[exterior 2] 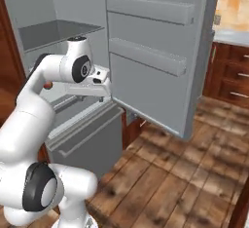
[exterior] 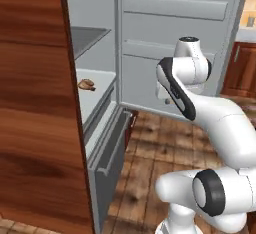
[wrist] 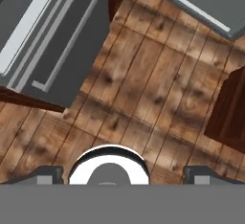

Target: Open the fridge, remove the apple, corn, and chicken drumstick, and place them on any counter.

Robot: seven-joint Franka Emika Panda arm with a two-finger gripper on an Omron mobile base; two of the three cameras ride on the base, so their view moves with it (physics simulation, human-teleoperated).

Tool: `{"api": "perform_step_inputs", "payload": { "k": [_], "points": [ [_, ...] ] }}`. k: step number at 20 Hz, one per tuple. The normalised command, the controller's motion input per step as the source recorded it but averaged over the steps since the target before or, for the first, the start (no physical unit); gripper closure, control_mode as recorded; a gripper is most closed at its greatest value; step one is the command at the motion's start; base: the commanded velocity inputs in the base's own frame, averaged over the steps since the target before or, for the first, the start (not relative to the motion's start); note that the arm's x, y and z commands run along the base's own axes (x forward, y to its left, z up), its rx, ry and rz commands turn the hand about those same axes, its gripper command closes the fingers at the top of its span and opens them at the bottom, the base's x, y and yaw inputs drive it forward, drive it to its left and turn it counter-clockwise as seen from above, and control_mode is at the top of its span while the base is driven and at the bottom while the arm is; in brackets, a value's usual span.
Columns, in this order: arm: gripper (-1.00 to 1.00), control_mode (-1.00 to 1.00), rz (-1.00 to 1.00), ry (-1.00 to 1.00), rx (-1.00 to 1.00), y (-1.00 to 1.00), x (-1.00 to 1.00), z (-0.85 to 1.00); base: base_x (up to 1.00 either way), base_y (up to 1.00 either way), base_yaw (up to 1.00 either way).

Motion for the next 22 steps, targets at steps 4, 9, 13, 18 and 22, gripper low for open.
{"api": "perform_step_inputs", "payload": {
  "k": [4,9,13,18,22],
  "points": [
    [-1.0,1.0,0.0,0.0,0.0,0.0,0.0,0.0,0.26,-0.06,0.73],
    [-1.0,1.0,0.0,0.0,0.0,0.0,0.0,0.0,0.18,-0.55,0.76],
    [-1.0,1.0,0.0,0.0,0.0,0.0,0.0,0.0,0.01,-0.92,0.65],
    [-1.0,1.0,0.0,0.0,0.0,0.0,0.0,0.0,0.0,-1.0,0.54],
    [-1.0,1.0,0.0,0.0,0.0,0.0,0.0,0.0,0.13,-0.94,0.59]
  ]
}}
